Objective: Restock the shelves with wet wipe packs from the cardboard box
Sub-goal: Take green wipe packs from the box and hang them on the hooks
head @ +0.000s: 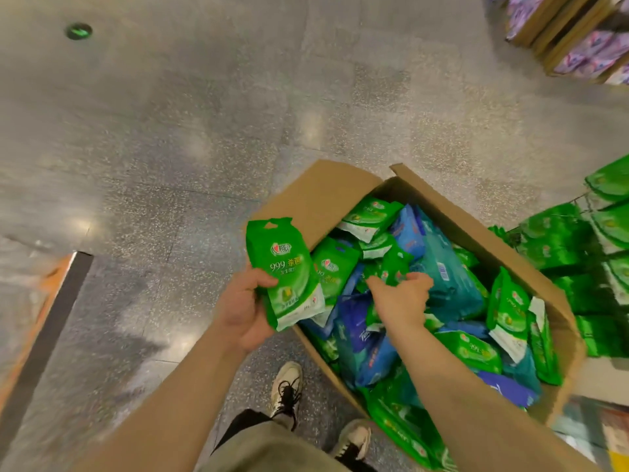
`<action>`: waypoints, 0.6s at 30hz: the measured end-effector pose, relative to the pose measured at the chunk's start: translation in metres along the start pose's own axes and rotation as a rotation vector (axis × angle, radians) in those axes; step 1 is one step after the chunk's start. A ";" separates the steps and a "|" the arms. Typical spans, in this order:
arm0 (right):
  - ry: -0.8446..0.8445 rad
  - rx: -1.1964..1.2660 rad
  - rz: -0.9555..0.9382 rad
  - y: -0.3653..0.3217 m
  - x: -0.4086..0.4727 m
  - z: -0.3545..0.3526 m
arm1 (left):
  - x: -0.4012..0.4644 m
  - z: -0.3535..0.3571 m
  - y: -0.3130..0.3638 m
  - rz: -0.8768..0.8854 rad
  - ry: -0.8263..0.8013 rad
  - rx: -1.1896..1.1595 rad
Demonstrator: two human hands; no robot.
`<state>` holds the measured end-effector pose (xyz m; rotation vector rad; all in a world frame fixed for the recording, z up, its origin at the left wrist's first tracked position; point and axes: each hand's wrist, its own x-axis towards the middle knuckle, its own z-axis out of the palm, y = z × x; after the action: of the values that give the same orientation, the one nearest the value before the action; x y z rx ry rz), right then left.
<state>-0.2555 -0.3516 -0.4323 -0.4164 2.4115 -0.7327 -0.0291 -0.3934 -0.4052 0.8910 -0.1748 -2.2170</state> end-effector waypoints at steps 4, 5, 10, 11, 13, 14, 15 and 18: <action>-0.024 0.116 -0.157 -0.012 -0.028 -0.018 | -0.004 0.006 -0.006 -0.009 -0.022 -0.076; -0.081 0.143 -0.197 -0.020 -0.037 -0.021 | -0.004 0.011 -0.008 -0.028 -0.031 -0.079; -0.414 0.057 -0.373 -0.065 -0.090 -0.018 | -0.006 0.026 -0.018 -0.072 -0.043 -0.005; -0.442 0.017 -0.395 -0.069 -0.097 -0.016 | -0.007 0.027 -0.019 -0.068 -0.051 -0.016; -0.514 -0.068 -0.407 -0.077 -0.109 -0.015 | -0.009 0.025 -0.018 -0.064 -0.070 -0.053; -0.551 -0.112 -0.415 -0.078 -0.112 -0.015 | -0.010 0.021 -0.017 -0.068 -0.079 -0.076; -0.575 -0.148 -0.424 -0.078 -0.114 -0.015 | -0.012 0.019 -0.016 -0.078 -0.090 -0.100; -0.566 -0.165 -0.460 -0.077 -0.112 -0.011 | -0.016 0.003 -0.011 -0.075 -0.087 -0.147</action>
<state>-0.1646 -0.3598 -0.3307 -1.1095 1.8543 -0.5069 -0.0295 -0.3751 -0.3983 0.7320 -0.0192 -2.3064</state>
